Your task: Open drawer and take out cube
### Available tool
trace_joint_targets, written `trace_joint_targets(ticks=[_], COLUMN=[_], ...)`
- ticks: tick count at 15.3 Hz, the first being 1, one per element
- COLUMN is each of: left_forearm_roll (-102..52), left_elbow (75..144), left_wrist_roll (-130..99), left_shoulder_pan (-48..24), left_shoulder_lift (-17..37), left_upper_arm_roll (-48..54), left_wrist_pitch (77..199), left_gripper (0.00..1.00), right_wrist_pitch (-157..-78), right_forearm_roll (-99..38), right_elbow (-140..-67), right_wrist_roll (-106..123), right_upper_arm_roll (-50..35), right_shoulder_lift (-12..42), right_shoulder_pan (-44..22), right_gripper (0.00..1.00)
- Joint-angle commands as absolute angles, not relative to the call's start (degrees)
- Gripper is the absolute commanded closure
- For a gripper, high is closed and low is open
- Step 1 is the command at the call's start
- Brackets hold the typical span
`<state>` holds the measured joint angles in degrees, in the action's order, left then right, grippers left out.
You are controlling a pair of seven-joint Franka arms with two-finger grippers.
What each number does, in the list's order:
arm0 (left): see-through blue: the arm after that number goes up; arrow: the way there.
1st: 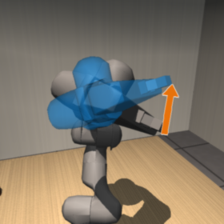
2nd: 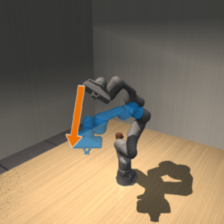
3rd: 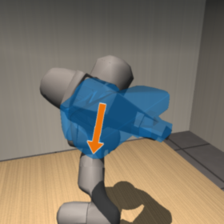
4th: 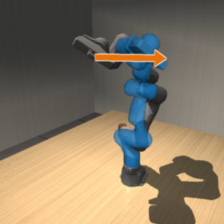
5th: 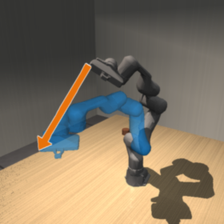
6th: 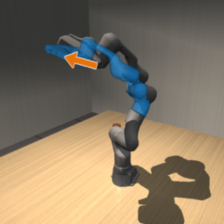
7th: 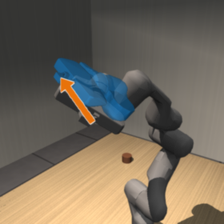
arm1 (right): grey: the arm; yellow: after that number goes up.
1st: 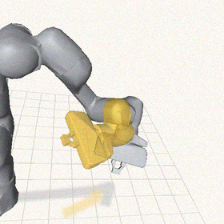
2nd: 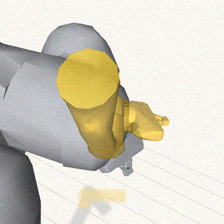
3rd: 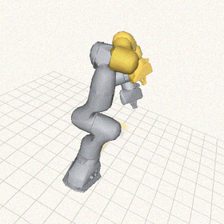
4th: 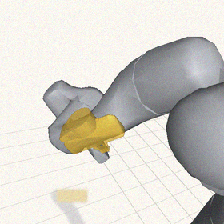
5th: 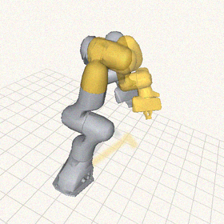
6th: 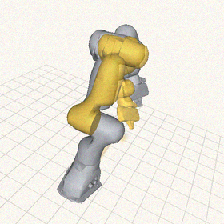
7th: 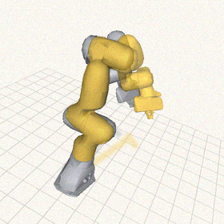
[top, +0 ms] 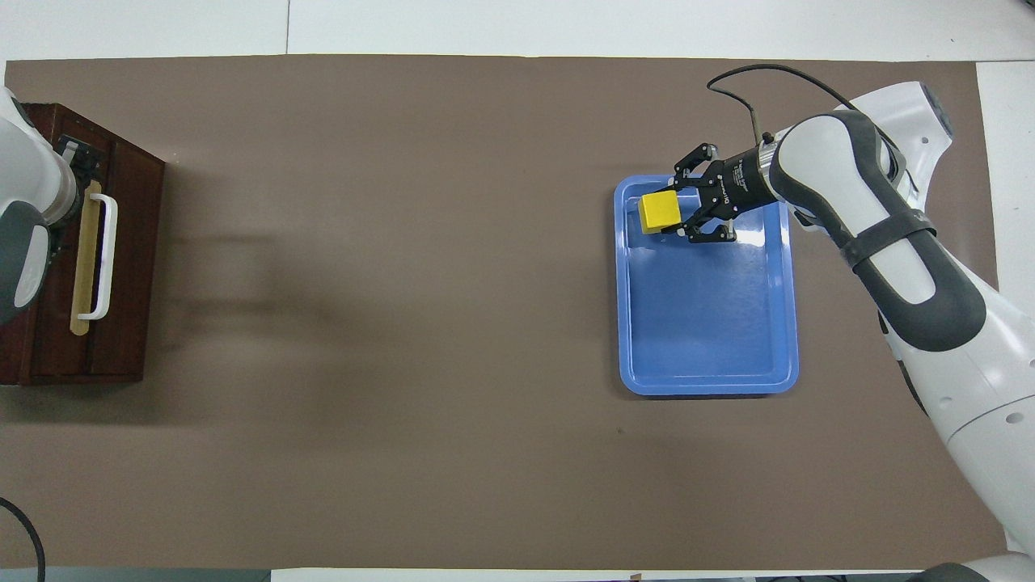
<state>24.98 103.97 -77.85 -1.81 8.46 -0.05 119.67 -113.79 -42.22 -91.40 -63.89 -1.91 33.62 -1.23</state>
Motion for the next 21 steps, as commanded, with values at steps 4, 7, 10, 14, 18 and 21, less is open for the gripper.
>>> trace_joint_targets(ticks=[4,7,10,14,18,21], left_forearm_roll=[10.0,6.9,1.4,-0.3,-0.3,-0.3], left_elbow=[95.8,91.2,83.9,82.1,86.5,95.9], left_wrist_roll=[-70.2,-59.1,-42.7,-14.2,0.9,1.9], left_shoulder_pan=[-10.8,-14.3,-14.2,-8.3,0.3,1.7], left_shoulder_lift=[2.9,3.0,3.8,3.6,2.4,0.6], left_upper_arm_roll=[1.5,2.9,2.8,2.0,2.2,1.8], left_wrist_pitch=[106.7,98.6,89.4,82.5,89.5,98.1], left_gripper=[0.00,0.00,0.00,0.00,0.00,0.00], right_wrist_pitch=[-116.5,-117.1,-117.1,-116.5,-115.6,-112.4], right_forearm_roll=[-44.9,-44.9,-44.9,-44.8,-44.8,-44.6], right_elbow=[-95.1,-95.8,-95.9,-95.8,-95.6,-94.7], right_wrist_roll=[-59.9,-59.7,-59.6,-59.9,-60.6,-62.9], right_upper_arm_roll=[-2.1,-2.1,-2.1,-2.1,-2.1,-2.1], right_shoulder_lift=[32.7,32.6,32.5,32.4,32.0,29.9], right_shoulder_pan=[-1.1,-1.1,-1.1,-1.1,-1.1,-1.1], right_gripper=[1.00,1.00,1.00,0.02,0.00,0.00])
